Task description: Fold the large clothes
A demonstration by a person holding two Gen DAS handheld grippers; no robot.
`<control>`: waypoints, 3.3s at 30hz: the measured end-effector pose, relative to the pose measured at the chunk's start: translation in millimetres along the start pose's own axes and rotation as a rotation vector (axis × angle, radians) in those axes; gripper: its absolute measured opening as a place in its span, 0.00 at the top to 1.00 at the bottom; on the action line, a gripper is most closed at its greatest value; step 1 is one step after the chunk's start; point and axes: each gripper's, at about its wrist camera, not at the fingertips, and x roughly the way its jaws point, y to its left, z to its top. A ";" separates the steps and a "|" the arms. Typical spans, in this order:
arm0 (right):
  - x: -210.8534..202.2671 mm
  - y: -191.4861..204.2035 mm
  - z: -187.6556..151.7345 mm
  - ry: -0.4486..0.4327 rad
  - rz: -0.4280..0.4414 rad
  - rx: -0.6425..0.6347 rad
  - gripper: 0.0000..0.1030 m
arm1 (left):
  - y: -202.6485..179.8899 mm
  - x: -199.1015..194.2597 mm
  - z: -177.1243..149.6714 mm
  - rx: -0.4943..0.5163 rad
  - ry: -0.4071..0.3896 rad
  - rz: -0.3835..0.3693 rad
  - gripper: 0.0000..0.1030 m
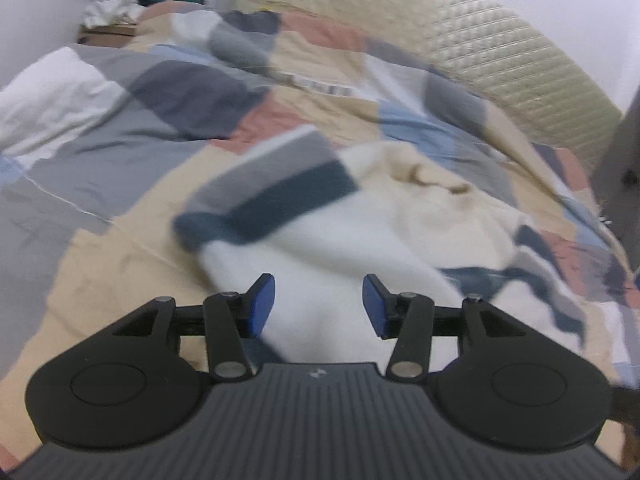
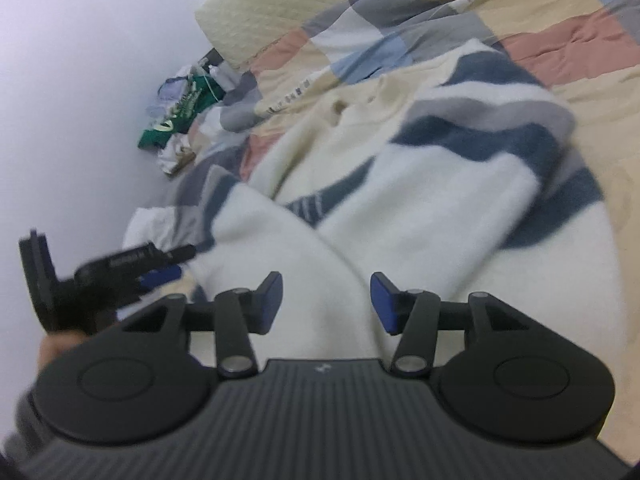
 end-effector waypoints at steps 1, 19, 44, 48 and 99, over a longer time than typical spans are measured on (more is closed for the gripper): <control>9.4 1.7 9.3 0.023 0.013 0.044 0.49 | -2.2 0.8 -1.4 -0.007 0.004 -0.032 0.47; 291.7 44.6 112.5 0.255 0.088 0.065 0.50 | 63.1 75.5 2.2 -0.162 0.139 -0.362 0.48; 343.5 79.0 176.6 0.099 -0.064 -0.176 0.82 | 65.3 75.6 -0.6 -0.165 0.103 -0.320 0.48; 283.5 81.4 167.9 0.105 -0.084 -0.260 0.82 | 60.5 70.8 1.5 -0.119 0.085 -0.289 0.48; -81.4 6.5 -63.2 -0.011 -0.219 -0.053 0.68 | -13.8 -104.5 -94.9 0.175 0.109 -0.006 0.41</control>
